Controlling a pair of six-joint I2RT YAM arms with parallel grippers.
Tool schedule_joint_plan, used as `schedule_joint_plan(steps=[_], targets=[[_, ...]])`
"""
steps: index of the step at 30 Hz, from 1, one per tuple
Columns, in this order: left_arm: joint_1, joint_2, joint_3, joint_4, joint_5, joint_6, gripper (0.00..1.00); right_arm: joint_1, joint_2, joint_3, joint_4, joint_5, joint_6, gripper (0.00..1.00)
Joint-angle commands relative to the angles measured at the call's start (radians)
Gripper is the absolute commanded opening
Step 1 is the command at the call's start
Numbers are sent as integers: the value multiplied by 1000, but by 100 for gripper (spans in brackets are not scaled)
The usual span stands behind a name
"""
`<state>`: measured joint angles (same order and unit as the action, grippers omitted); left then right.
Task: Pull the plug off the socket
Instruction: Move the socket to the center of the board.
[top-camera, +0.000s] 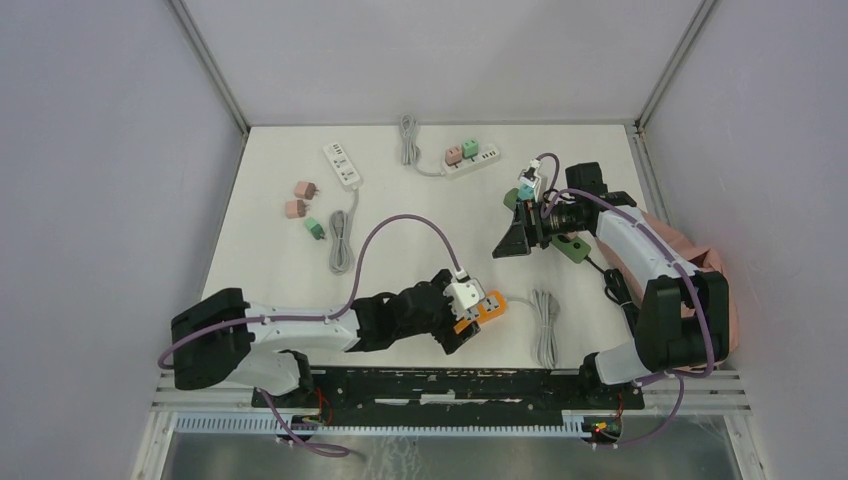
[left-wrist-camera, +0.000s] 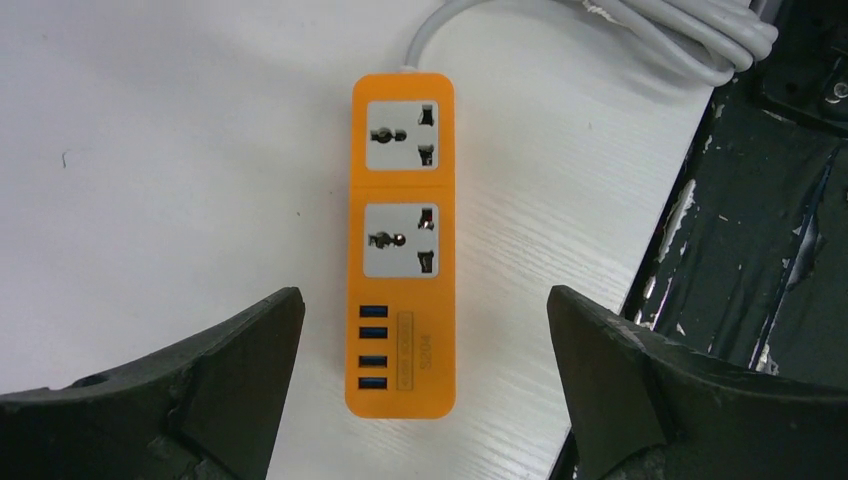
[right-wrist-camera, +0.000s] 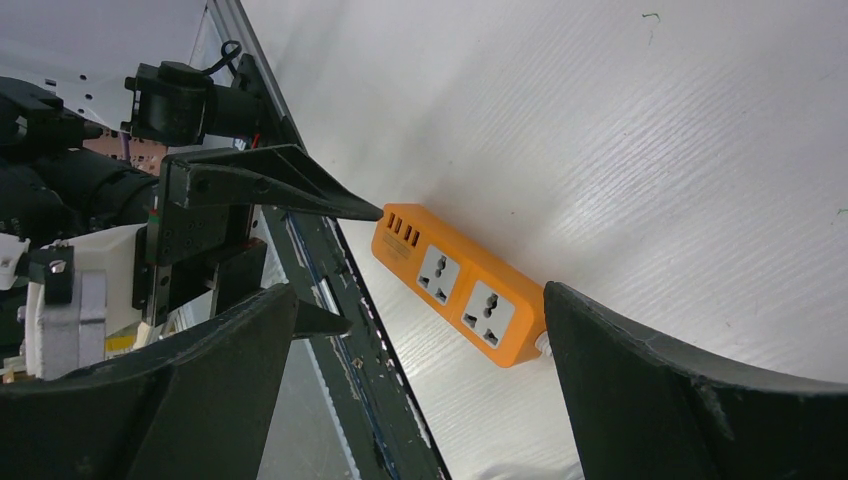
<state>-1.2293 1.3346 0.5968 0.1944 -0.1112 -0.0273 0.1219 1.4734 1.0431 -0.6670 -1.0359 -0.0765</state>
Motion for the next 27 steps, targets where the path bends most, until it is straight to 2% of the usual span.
schedule_joint_plan(steps=[1, 4, 7, 14, 22, 27], targets=[[-4, 41, 90, -30, 18, 131, 98, -7, -28, 23, 30, -13, -1, 100], [-4, 97, 134, -66, 29, 144, 98, -7, -33, 23, 30, -12, -3, 100], [-4, 174, 179, -92, -25, 137, 97, -9, -33, 24, 30, -14, -2, 100], [3, 292, 262, -138, -139, 142, 88, -10, -38, 23, 30, -17, -1, 100], [22, 351, 286, -160, -93, 127, 57, -11, -43, 23, 31, -19, 0, 100], [50, 316, 243, -125, -61, 86, 27, -14, -46, 22, 31, -22, -1, 100]])
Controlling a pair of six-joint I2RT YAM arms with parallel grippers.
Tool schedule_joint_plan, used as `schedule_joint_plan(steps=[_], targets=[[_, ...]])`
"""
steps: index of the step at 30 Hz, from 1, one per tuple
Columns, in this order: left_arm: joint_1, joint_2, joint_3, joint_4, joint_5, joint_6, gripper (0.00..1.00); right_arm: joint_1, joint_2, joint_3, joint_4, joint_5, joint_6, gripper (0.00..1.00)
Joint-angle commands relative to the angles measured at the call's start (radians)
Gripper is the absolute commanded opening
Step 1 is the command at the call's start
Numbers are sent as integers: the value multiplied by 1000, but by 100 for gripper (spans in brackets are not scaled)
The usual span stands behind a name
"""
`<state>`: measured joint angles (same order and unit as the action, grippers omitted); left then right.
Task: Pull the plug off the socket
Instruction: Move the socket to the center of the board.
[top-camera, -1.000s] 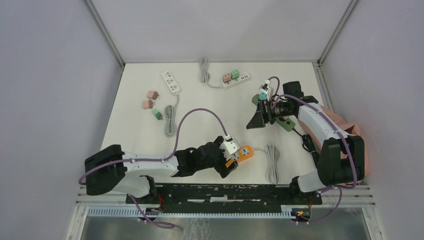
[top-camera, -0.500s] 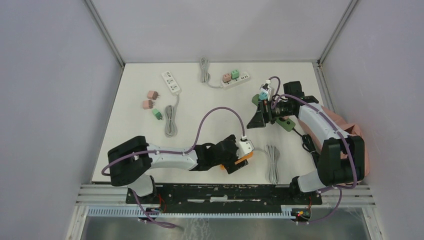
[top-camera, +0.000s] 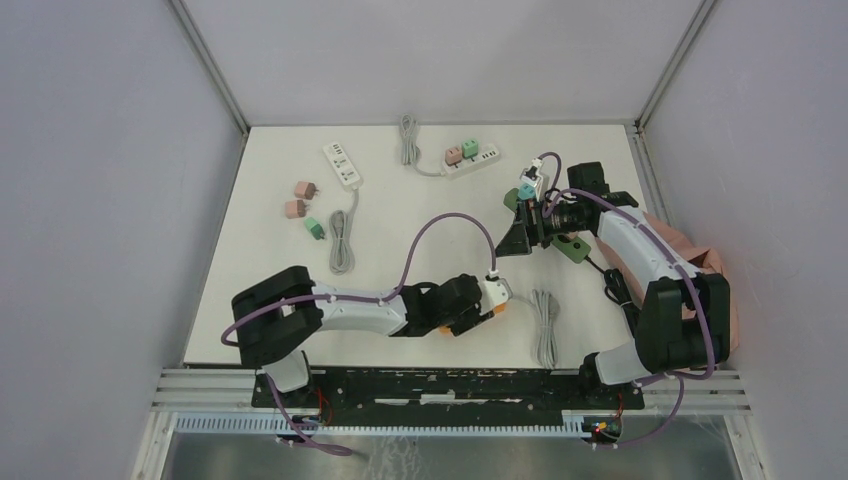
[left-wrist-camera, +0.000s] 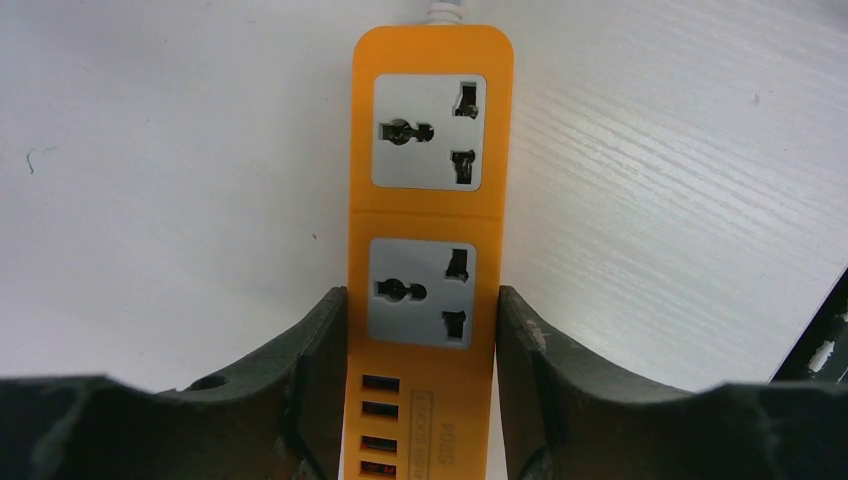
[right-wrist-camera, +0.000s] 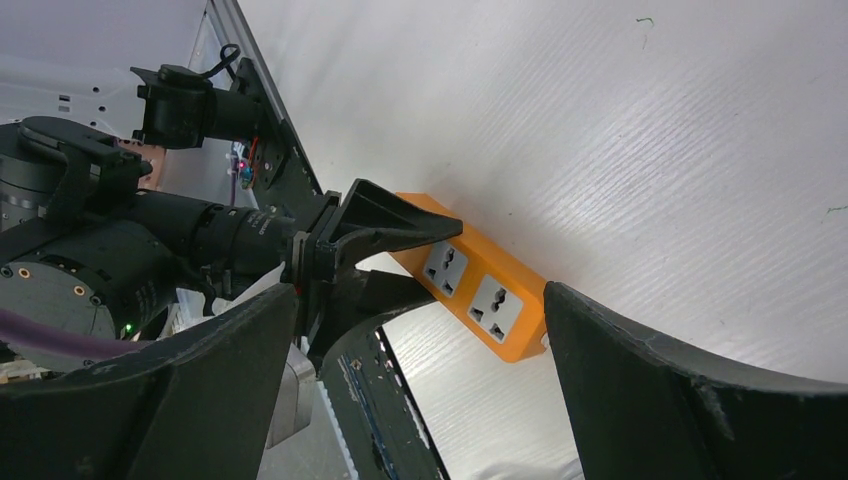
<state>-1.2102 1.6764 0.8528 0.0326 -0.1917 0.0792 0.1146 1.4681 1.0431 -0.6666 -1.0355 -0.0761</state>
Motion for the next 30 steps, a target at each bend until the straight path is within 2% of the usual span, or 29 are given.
schedule_joint_plan(steps=[1, 4, 13, 17, 20, 30], targets=[[45, -42, -31, 46, 26, -35, 17, -8, -41, 22, 31, -22, -1, 100], [117, -102, -84, 69, 44, -90, 4, -9, -43, 22, 31, -24, 0, 100], [381, -369, -318, 183, 6, -287, 3, -10, -45, 21, 33, -25, 2, 100], [466, -459, -371, 162, -153, -396, 3, -12, -42, 20, 36, -26, 4, 100], [510, -477, -371, 122, -266, -464, 3, -12, -42, 18, 39, -25, 5, 100], [671, -415, -334, 111, -284, -616, 3, -16, -44, 18, 39, -26, 9, 100]])
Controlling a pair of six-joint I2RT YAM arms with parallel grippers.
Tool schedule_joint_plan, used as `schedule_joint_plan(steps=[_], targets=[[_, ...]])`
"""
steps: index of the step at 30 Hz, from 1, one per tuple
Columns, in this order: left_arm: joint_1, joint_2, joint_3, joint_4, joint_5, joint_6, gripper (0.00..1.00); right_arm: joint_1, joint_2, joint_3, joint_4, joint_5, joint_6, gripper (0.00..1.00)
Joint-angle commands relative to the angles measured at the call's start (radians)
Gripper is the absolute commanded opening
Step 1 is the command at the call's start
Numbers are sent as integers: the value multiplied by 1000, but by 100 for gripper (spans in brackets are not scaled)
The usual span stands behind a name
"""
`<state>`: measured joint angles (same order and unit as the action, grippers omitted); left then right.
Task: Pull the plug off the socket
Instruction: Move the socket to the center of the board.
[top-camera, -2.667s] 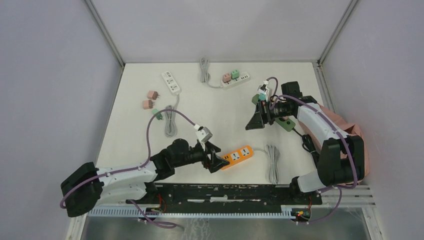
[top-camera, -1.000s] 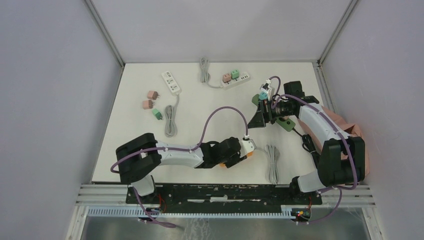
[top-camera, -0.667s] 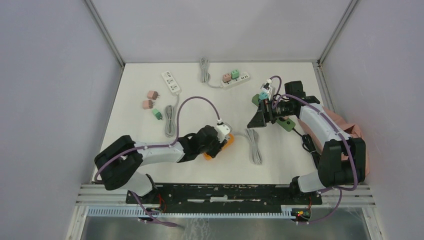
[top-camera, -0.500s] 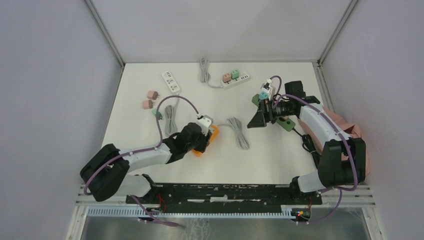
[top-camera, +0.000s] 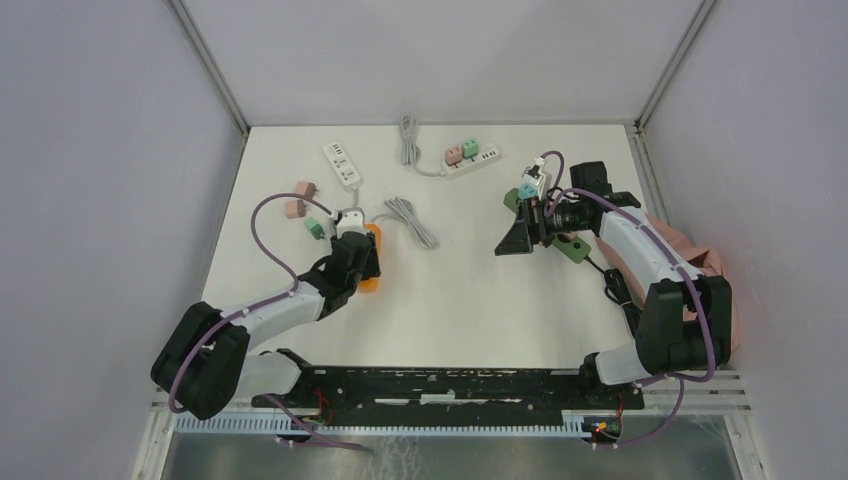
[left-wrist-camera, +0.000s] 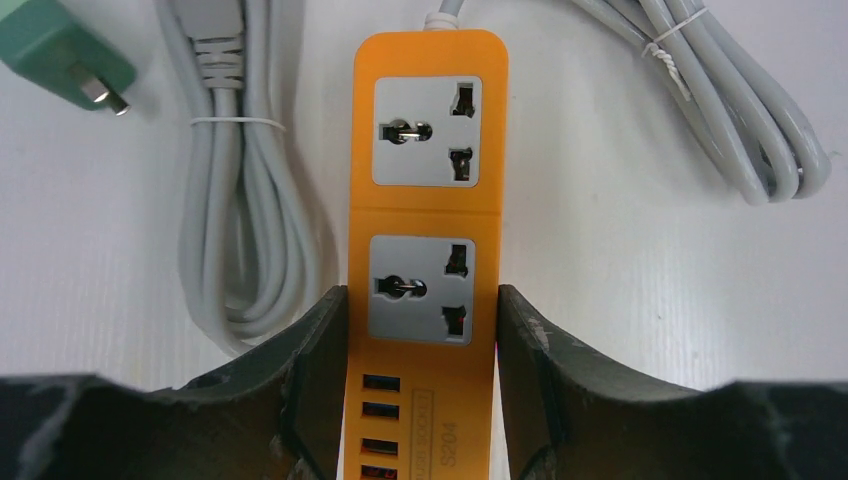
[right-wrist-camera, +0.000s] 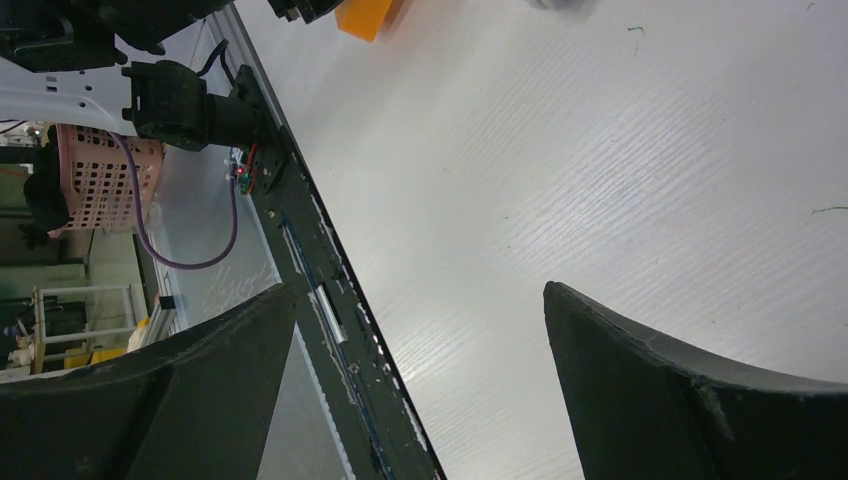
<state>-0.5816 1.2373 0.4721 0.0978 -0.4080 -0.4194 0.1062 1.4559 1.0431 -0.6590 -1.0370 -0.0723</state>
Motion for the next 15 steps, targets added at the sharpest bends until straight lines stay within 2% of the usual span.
schedule_joint_plan(steps=[1, 11, 15], targets=[[53, 42, 51, 50, -66, -127, 3, -7, -31, 17, 32, -26, 5, 99], [144, 165, 109, 58, -33, -239, 6, -9, -35, 15, 33, -28, 5, 100], [182, 208, 141, 29, -5, -275, 15, -9, -35, 17, 33, -29, 4, 100]])
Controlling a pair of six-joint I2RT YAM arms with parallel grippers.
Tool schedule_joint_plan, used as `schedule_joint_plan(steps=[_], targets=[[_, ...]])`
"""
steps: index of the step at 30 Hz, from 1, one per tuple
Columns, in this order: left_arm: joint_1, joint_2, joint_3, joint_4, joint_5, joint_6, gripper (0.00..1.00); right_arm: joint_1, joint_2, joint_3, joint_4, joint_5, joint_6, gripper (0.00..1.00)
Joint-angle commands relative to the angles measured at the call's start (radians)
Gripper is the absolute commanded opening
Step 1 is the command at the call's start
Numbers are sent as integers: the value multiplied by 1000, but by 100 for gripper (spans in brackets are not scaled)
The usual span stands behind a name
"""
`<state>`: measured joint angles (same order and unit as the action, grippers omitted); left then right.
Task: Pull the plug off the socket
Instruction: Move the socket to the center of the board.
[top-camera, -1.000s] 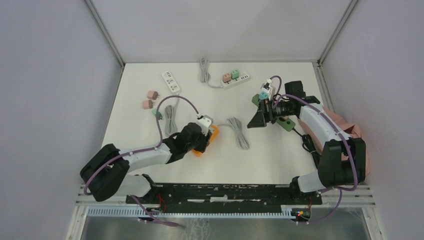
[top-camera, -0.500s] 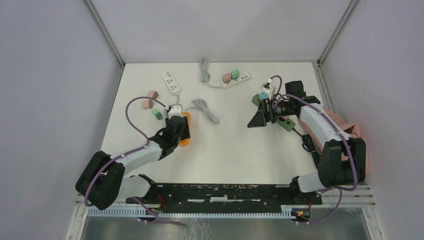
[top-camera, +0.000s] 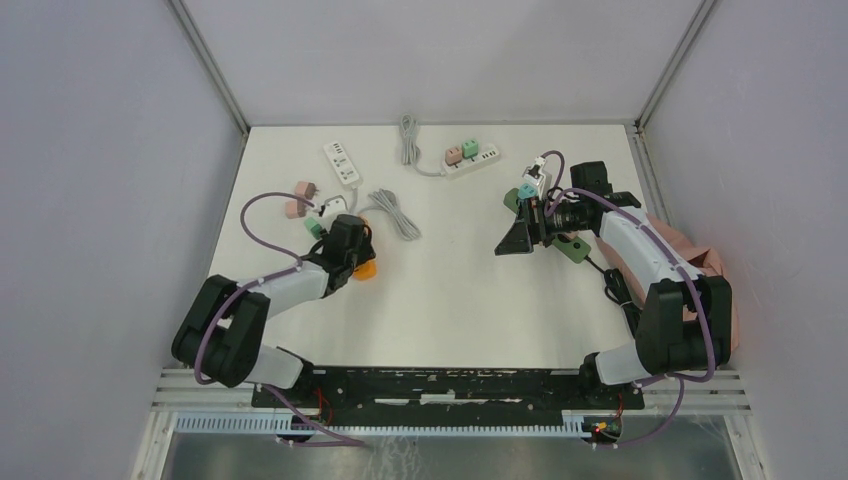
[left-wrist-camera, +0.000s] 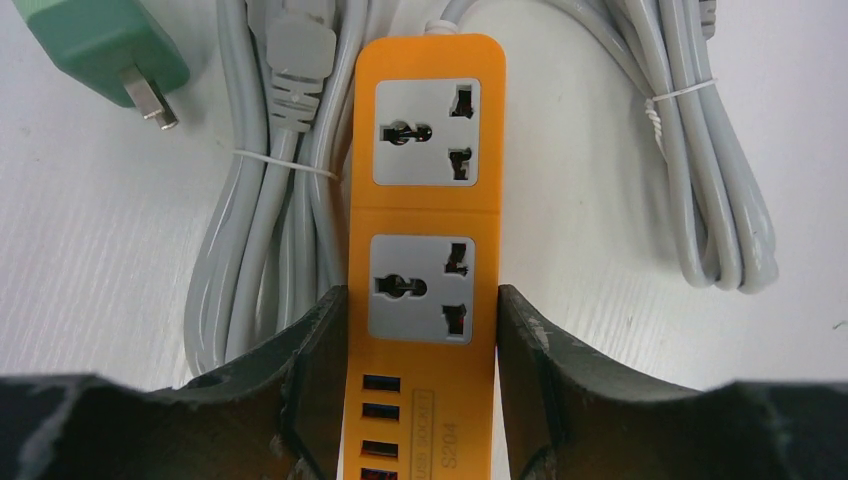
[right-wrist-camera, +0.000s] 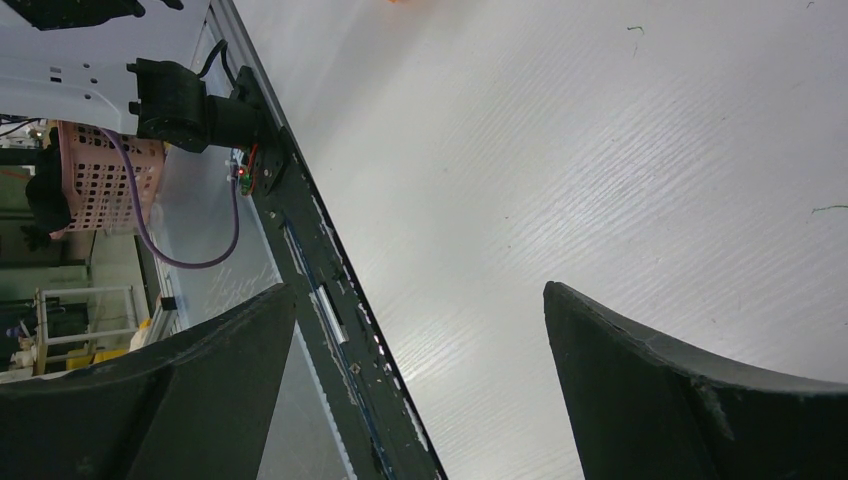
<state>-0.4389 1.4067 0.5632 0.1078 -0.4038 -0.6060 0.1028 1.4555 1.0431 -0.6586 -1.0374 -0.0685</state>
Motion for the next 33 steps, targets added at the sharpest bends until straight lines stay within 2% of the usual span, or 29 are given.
schedule_joint_plan(steps=[1, 4, 7, 9, 11, 18, 25, 30, 33], targets=[[47, 50, 59, 9, -2, -93, 20, -6, -34, 15, 33, -27, 1, 100], [60, 79, 90, -34, 22, -105, 39, -7, -35, 16, 33, -26, 1, 100], [65, 97, 127, -90, 48, -114, 75, -9, -37, 16, 33, -22, -1, 100], [66, 100, 150, -124, 66, -119, 90, -9, -39, 18, 31, -20, -4, 100], [65, 87, 167, -159, 80, -127, 99, -10, -40, 17, 27, -17, -7, 100], [66, -38, 190, -243, 144, -160, 99, -15, -62, 28, -5, 21, -50, 100], [65, -141, 318, -426, 250, -168, 99, -33, -120, 42, -46, 102, -126, 100], [65, -190, 452, -495, 335, -85, 99, -54, -179, 77, -95, 195, -230, 100], [65, -203, 512, -492, 392, 20, 99, -55, -214, 116, -139, 258, -311, 100]])
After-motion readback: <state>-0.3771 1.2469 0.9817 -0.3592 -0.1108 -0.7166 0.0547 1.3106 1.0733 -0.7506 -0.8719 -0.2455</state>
